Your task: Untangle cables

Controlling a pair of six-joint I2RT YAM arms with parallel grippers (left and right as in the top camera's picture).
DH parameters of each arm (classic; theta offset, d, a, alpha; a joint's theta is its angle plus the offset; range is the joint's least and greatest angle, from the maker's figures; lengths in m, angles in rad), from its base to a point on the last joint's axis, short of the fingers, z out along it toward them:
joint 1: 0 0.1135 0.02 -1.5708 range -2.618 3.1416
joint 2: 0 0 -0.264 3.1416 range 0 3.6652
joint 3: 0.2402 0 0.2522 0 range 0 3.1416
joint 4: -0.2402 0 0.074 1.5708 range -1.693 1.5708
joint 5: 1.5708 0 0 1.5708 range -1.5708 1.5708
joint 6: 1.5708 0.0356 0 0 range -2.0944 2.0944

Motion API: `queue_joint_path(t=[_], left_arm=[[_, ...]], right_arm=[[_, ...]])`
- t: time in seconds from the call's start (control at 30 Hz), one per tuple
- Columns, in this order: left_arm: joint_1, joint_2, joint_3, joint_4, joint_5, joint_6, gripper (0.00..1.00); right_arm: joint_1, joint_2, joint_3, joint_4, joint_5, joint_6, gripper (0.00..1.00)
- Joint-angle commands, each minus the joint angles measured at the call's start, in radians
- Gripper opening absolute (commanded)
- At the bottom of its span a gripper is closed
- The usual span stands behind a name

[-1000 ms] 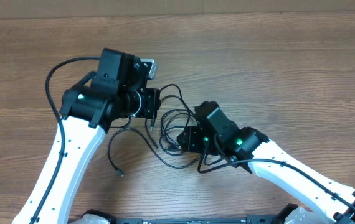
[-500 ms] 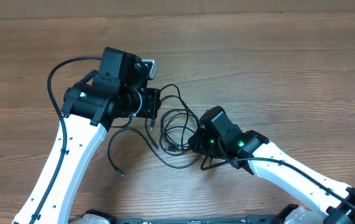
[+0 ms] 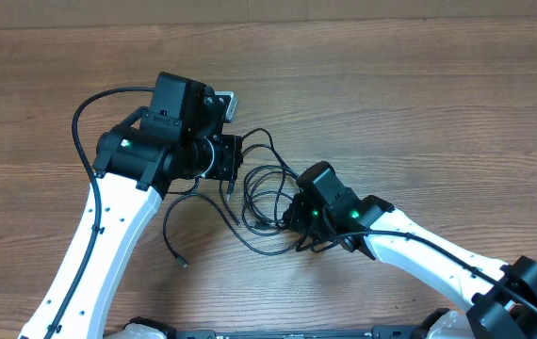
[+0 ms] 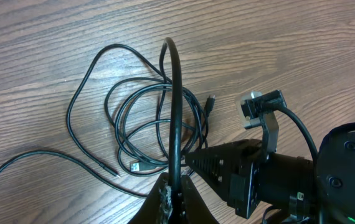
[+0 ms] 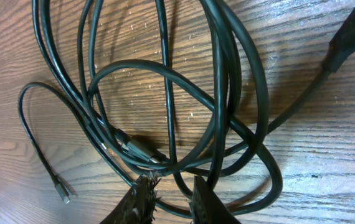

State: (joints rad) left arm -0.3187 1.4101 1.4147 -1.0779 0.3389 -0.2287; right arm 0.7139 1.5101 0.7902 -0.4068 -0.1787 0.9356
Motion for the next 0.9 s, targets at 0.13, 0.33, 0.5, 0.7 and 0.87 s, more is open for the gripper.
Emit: queue_joint_path(t=[0.13, 0.33, 0.5, 0.7, 0.87], left_arm=[[0.004, -0.002, 0.013, 0.0, -0.006, 0.004, 0.04], [0.004, -0.002, 0.013, 0.0, -0.006, 0.004, 0.04], [0.004, -0.002, 0.013, 0.001, -0.006, 0.004, 0.04], [0.004, -0.002, 0.013, 0.003, -0.006, 0.004, 0.04], [0.004, -0.002, 0.013, 0.0, -0.006, 0.004, 0.04]], right_arm=[[-0.002, -0.006, -0.005, -0.059, 0.008, 0.0, 0.18], [-0.002, -0.039, -0.004, -0.1, 0.007, 0.0, 0.18], [-0.002, -0.032, -0.004, -0.087, 0.041, 0.0, 0.22], [-0.002, 0.003, -0.004, -0.044, 0.04, 0.0, 0.21], [-0.002, 0.007, -0.004, -0.035, 0.048, 0.0, 0.21]])
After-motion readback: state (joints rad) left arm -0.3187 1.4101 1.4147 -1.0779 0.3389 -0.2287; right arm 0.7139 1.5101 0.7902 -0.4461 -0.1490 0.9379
